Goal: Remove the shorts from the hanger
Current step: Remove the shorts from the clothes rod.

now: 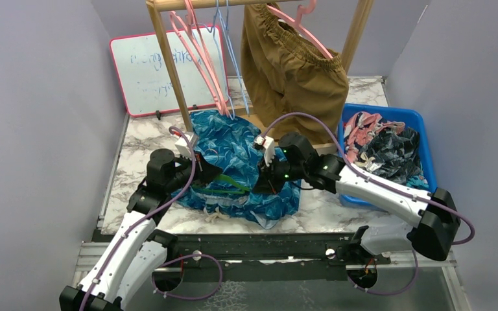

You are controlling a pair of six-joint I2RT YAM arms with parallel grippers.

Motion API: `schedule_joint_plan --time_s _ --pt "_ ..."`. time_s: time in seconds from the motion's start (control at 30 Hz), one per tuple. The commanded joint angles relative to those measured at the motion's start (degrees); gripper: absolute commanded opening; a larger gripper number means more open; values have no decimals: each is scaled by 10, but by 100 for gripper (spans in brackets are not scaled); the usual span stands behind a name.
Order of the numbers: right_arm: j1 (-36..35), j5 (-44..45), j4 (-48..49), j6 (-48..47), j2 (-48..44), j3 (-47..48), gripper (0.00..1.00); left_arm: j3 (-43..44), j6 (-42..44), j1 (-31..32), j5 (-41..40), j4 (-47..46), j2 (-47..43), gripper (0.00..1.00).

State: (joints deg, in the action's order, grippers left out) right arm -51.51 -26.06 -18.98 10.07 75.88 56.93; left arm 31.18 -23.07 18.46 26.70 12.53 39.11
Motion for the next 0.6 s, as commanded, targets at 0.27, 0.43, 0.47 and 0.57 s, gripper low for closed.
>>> schedule_joint_plan --time_s 0.27,0.43,0.47,0.57 --pt "-3 217 -24 13 -192 -67 1 33 5 0 -123 36 -21 0" --pt "-3 257 -56 10 -225 -78 2 36 0 -1 -168 49 -39 0" --pt "-3 262 -70 6 -225 -78 1 35 -3 -1 -177 52 -44 0" --pt "-3 291 -115 0 -220 -83 1 34 -10 -1 -214 57 -65 0"
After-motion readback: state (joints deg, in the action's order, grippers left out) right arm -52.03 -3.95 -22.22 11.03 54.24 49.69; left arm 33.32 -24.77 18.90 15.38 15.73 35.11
